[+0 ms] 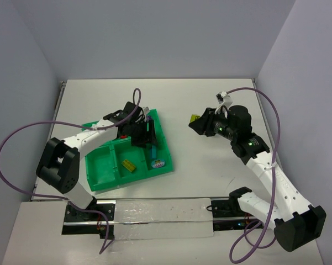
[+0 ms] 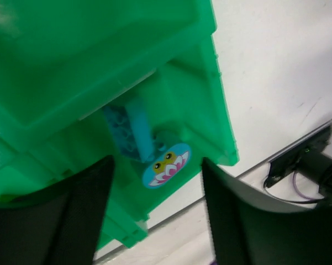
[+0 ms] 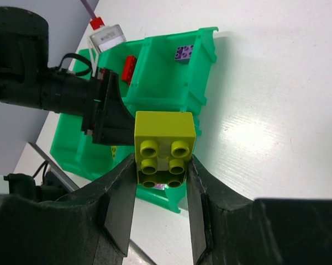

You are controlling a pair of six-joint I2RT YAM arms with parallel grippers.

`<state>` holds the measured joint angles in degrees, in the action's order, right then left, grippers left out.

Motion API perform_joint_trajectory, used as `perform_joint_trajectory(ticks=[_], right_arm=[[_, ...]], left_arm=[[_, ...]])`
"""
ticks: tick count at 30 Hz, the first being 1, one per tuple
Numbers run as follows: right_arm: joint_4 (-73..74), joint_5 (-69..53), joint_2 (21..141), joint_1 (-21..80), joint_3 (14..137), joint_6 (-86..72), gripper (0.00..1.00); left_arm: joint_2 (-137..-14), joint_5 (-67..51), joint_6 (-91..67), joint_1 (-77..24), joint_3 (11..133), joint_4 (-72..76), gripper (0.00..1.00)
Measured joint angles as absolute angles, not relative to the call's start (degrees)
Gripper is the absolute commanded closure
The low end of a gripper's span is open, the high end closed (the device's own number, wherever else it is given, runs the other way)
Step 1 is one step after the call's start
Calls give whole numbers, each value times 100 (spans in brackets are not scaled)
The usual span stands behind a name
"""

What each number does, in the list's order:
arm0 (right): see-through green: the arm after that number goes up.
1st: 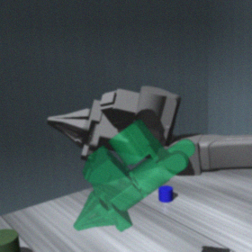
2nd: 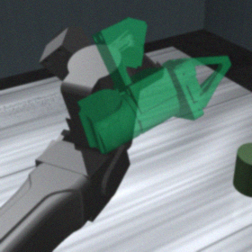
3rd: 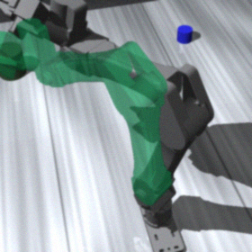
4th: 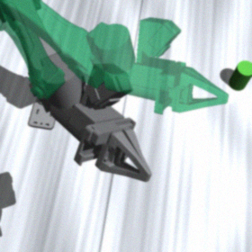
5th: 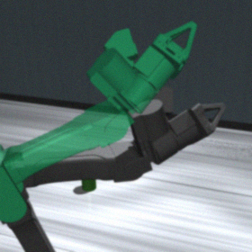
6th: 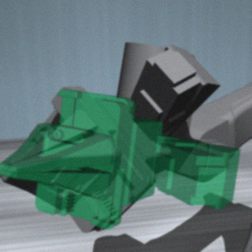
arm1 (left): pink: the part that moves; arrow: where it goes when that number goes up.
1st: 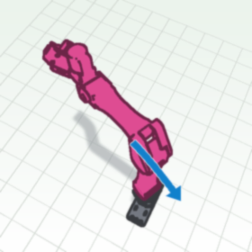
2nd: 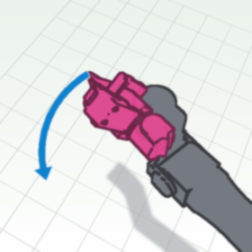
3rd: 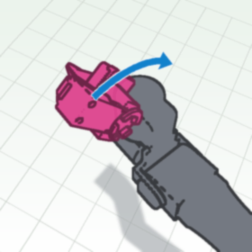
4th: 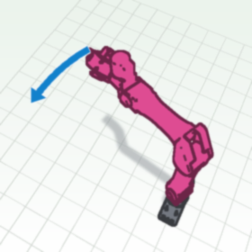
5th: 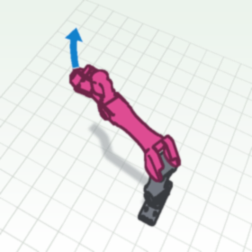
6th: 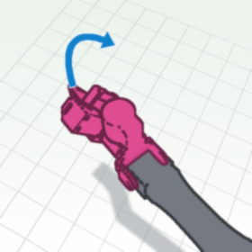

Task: Sort the legos into containers by color

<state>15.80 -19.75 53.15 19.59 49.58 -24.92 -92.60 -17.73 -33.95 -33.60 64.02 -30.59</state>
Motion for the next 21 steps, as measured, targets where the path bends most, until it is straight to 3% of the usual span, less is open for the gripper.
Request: perform_joint_trajectory(ticks=[3, 10, 16, 21], right_arm=[[1594, -1986, 5320, 1960, 4958, -2470, 100], [1619, -1967, 5498, 2207, 5010, -2396, 100], [1615, -1752, 6193, 3448, 5336, -2237, 100], [1477, -1691, 7650, 4656, 6017, -1960, 100]], left_arm=[[-9257, -1566, -3357, -3363, 6656, -3300, 17], [-9152, -1032, -3233, -3363, 7715, -4195, 19], [-8687, -630, -3214, -3162, 9167, -4550, 20], [-8131, -464, -3290, -2404, 9637, -4575, 18]])
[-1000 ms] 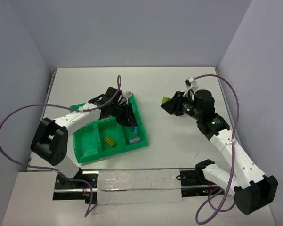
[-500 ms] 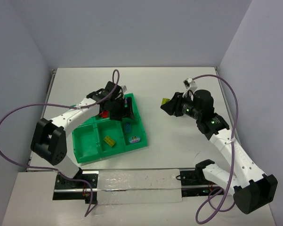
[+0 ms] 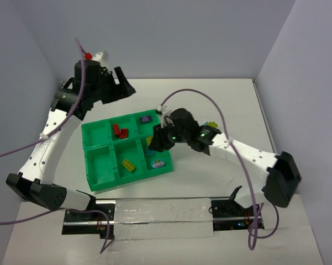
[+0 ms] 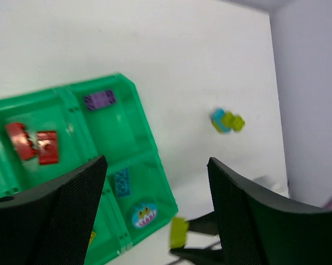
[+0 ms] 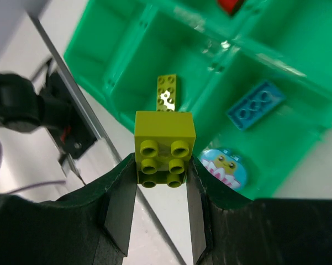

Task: Sort the legos into containers by color

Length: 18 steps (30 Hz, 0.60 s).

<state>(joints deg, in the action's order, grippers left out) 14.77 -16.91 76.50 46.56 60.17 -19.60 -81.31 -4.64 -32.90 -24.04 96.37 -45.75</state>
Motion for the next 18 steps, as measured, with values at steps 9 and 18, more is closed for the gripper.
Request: perform_joint_trajectory(ticks=[9, 18], right_arm=[[1523, -1608, 9505, 5505, 7226, -1577, 94], [1558, -1438, 10250, 5537, 7911, -1542, 32]], left_arm=[[-8017, -129, -3432, -1741, 9714, -4704, 12], [-7941, -105, -3496, -1715, 9379, -4752, 12]])
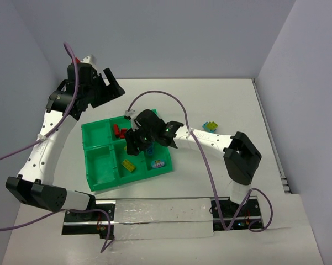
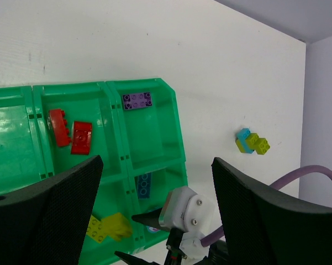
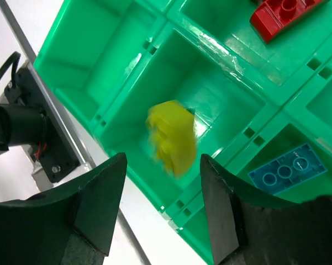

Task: Sort the legos into containers by color

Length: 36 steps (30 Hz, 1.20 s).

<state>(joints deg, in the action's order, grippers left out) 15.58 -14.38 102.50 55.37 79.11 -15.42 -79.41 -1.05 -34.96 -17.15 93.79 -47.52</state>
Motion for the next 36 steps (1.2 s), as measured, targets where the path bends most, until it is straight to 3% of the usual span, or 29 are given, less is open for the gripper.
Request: perform_joint_trajectory(ticks=[8, 13, 22, 26, 36], right_arm=[[1672, -1124, 10197, 5520, 7959, -1530, 30], [1778, -743, 9345, 5162, 7595, -1597, 32], [1986, 368, 7049, 2084, 6076, -2239, 28], [2302, 720, 7244, 1185, 6039, -2309, 27], [2695, 103, 8962, 781, 6802, -1528, 18]], left_arm=[[-7940, -82, -3530, -1715, 9341, -4729, 12], [-7942, -31, -3525, -1715, 9323, -4697, 12], [-7972, 19, -3453, -1715, 9256, -4620, 13], [-8012, -19, -3412, -1715, 9225, -4603, 13], [-8027, -121, -3353, -1715, 9168, -4591, 13]])
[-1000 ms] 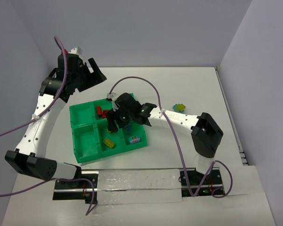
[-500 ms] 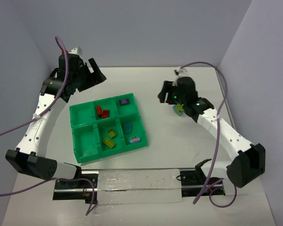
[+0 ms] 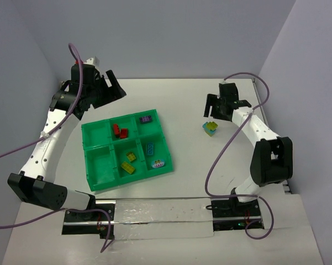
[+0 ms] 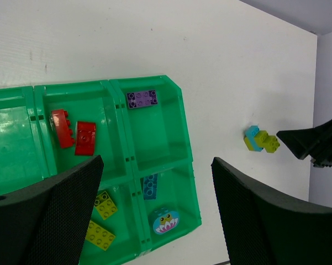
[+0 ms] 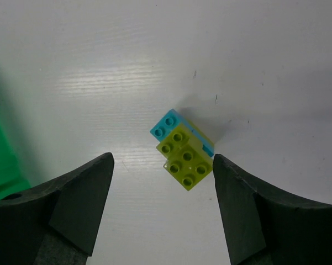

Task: Sort the legos into containers by color

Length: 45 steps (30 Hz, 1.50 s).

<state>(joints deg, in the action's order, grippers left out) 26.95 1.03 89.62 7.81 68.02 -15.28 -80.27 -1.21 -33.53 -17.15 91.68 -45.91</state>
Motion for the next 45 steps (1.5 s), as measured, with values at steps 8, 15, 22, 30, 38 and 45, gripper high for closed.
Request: perform_joint_trajectory(ticks=[8, 15, 22, 30, 38, 45], right_arm=[[2665, 193, 9459, 773, 7133, -1144, 17], [2567, -174, 9516, 773, 6812, -1150, 17], [2508, -428, 9384, 773, 6542, -1216, 24], [2489, -619, 9088, 783, 6414, -1245, 24], [2478, -724, 8824, 847, 6216, -1427, 21], [2495, -426, 8685, 849, 6195, -1634, 16]], left_arm=[[-8027, -165, -3230, -1715, 9168, -4595, 13], [-8028, -219, -3202, -1715, 9145, -4595, 14], [-8034, -328, -3188, -1715, 9133, -4591, 14], [-8050, -380, -3187, -1715, 9086, -4569, 14], [-8300, -655, -3183, -1963, 9099, -4543, 14], [-9032, -587, -3169, -2787, 9414, -4616, 14]])
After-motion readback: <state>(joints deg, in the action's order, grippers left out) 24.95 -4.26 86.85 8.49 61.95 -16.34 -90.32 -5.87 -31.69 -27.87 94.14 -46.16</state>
